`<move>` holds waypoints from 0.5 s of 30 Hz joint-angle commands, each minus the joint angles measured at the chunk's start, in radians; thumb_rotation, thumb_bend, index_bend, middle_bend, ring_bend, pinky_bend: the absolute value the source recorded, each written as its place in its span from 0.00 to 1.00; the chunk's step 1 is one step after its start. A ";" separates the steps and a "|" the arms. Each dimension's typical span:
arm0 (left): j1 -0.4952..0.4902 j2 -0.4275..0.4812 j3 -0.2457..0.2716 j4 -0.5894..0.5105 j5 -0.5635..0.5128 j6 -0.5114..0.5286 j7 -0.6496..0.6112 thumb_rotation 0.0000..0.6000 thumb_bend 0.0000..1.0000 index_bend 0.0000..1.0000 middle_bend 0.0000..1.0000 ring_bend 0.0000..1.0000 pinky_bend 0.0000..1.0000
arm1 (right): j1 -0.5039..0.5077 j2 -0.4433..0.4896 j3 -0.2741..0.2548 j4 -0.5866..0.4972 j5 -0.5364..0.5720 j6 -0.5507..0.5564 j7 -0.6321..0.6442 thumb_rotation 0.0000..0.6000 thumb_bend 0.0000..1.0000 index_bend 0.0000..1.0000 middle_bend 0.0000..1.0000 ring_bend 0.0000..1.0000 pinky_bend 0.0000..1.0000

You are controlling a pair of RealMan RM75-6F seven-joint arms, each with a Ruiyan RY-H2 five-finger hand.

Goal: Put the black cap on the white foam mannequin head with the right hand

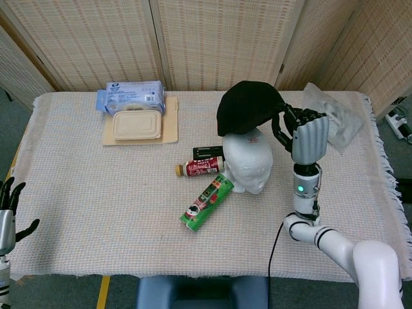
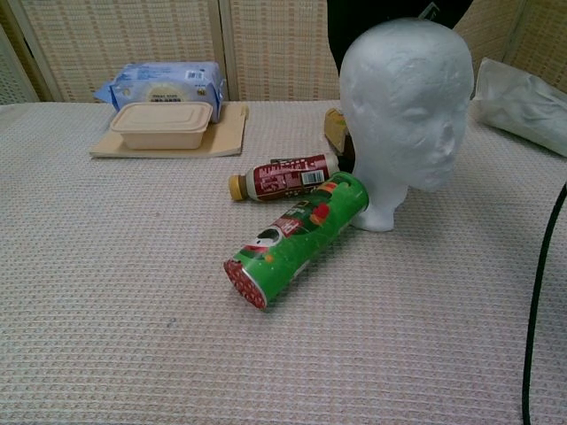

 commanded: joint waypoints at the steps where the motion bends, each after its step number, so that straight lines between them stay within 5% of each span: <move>1: 0.001 0.002 0.006 -0.005 0.006 0.000 0.001 1.00 0.19 0.18 0.10 0.04 0.13 | -0.053 0.005 -0.056 -0.052 -0.053 0.052 -0.015 1.00 0.49 0.77 1.00 1.00 1.00; 15: 0.006 0.018 0.006 -0.030 0.015 0.012 -0.013 1.00 0.19 0.18 0.10 0.04 0.13 | -0.209 -0.005 -0.168 -0.111 -0.157 0.182 -0.001 1.00 0.49 0.76 1.00 1.00 1.00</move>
